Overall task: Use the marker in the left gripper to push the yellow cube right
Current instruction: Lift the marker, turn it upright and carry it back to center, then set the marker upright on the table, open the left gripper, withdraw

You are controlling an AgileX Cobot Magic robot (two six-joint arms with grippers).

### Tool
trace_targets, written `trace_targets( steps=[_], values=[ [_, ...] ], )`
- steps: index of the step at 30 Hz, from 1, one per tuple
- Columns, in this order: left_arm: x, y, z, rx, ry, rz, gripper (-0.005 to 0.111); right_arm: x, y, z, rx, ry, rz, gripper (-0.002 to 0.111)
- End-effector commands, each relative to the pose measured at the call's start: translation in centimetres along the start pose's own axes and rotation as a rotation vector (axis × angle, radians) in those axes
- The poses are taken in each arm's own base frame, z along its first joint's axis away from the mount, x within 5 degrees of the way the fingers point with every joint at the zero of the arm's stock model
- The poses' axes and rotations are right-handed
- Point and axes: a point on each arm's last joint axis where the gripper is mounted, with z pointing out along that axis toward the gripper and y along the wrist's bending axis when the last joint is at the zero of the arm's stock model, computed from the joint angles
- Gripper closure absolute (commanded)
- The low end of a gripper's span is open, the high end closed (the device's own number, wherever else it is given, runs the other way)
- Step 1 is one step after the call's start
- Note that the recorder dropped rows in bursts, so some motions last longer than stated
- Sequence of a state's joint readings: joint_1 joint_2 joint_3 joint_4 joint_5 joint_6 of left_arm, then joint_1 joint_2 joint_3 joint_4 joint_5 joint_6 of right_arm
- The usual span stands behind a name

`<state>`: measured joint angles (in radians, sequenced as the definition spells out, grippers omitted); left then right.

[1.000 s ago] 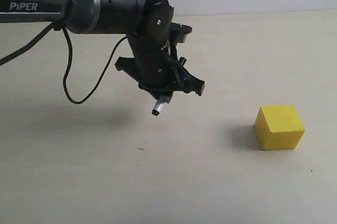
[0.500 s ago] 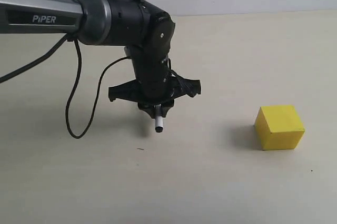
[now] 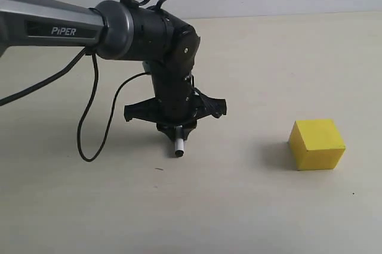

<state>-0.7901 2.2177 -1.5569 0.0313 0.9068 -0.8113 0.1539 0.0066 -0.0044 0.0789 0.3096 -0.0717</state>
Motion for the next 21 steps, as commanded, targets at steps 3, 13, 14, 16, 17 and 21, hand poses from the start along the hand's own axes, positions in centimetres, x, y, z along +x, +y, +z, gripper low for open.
trace_targets(
  steps=[3, 13, 14, 16, 17, 21],
  values=[
    [0.0, -0.1, -0.1, 0.009, 0.006, -0.004, 0.104, 0.0, 0.0, 0.0, 0.001, -0.01, -0.006, 0.108],
    [0.0, -0.1, -0.7, 0.011, 0.003, 0.018, 0.055, 0.0, 0.0, 0.0, 0.001, -0.01, -0.006, 0.108],
    [-0.1, 0.0, -1.2, 0.019, -0.008, 0.023, 0.055, 0.0, 0.0, 0.0, 0.001, -0.01, -0.006, 0.108],
    [-0.5, 0.2, -3.0, 0.043, -0.042, 0.057, 0.055, 0.0, 0.0, 0.0, 0.001, -0.01, -0.006, 0.108],
    [-0.7, 0.3, -4.1, 0.063, -0.065, 0.068, 0.055, 0.0, 0.0, 0.0, 0.001, -0.01, -0.006, 0.108],
    [-1.2, 1.1, -9.7, 0.136, -0.189, 0.308, 0.071, 0.0, 0.0, 0.0, 0.001, -0.01, -0.006, 0.108]
  ],
)
